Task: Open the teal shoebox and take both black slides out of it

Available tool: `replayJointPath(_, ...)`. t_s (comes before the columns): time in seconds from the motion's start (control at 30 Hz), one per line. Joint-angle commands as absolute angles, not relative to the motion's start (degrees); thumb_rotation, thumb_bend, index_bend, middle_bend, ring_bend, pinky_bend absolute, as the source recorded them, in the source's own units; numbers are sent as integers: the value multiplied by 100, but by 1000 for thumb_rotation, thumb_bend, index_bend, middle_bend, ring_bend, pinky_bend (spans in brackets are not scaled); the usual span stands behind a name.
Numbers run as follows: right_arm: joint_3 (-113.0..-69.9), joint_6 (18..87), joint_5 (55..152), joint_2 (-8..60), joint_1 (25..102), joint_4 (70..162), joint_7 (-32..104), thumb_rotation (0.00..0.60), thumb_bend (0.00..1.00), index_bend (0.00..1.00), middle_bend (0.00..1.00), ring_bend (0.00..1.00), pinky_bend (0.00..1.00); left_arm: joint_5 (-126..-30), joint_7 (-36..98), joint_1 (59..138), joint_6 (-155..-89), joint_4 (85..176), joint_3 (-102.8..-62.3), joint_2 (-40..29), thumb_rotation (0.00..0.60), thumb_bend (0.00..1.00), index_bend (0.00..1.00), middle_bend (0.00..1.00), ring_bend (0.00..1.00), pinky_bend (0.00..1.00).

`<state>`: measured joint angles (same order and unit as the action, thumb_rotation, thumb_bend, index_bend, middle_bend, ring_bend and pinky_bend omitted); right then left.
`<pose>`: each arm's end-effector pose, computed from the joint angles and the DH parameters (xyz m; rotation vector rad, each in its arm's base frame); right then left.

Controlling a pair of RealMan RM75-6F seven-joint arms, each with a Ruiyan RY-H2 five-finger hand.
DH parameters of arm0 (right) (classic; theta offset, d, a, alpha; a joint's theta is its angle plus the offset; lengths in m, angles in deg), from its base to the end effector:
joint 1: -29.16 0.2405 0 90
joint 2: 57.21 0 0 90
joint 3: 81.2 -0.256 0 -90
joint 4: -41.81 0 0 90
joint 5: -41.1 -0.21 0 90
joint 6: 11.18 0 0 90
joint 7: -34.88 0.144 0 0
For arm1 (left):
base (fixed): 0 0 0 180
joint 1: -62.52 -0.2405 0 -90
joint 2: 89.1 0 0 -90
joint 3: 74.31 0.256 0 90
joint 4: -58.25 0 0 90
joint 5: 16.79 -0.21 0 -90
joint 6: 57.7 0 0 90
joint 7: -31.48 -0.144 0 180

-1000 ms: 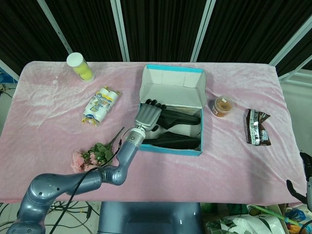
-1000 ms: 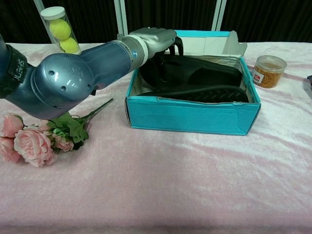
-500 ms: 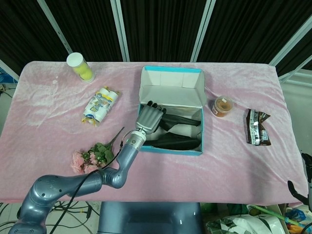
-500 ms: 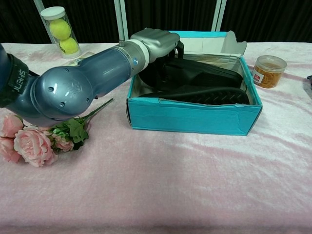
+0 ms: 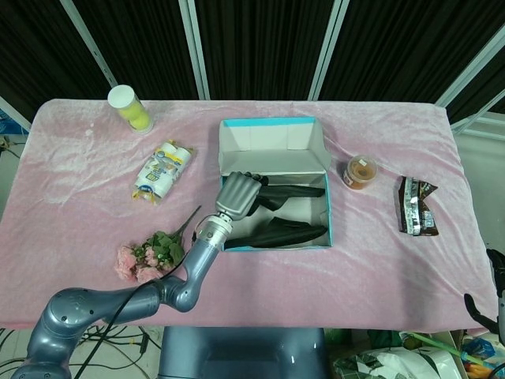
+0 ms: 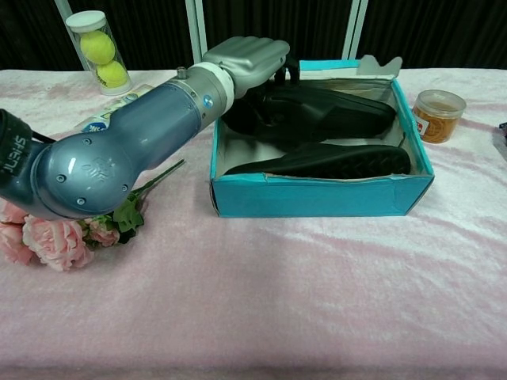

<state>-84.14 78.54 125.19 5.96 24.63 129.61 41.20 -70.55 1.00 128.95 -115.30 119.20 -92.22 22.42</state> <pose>-0.3513 -0.1265 0.1858 1.2090 -0.9474 0.8303 0.0017 0.3956 -0.0909 -1.8583 -0.6746 -1.0589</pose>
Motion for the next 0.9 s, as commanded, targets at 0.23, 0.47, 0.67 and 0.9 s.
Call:
replayJointPath(0.23, -8408, 7830, 12559, 571, 2489, 13016, 4050, 600, 261, 0, 100, 0, 181, -6763, 47, 12640, -11654, 12078, -9427, 2230, 600, 469, 439, 599, 516, 774)
replayJointPath(0.47, -8406, 7823, 12552, 570, 2492, 13085, 3968, 600, 261, 0, 100, 0, 181, -6743, -206, 12640, -11762, 12057, -9470, 2319, 600, 485, 418, 577, 513, 785)
replayJointPath(0.67, -8411, 7847, 12528, 549, 2471, 13134, 3916, 600, 262, 0, 100, 0, 181, -7384, 678, 12592, -11892, 11794, -9478, 2445, 600, 482, 414, 585, 538, 830)
replayJointPath(0.9, -8414, 7851, 12523, 544, 2468, 13160, 3890, 600, 262, 0, 100, 0, 181, -7531, 885, 12574, -12052, 11607, -9659, 2543, 600, 480, 422, 596, 556, 865)
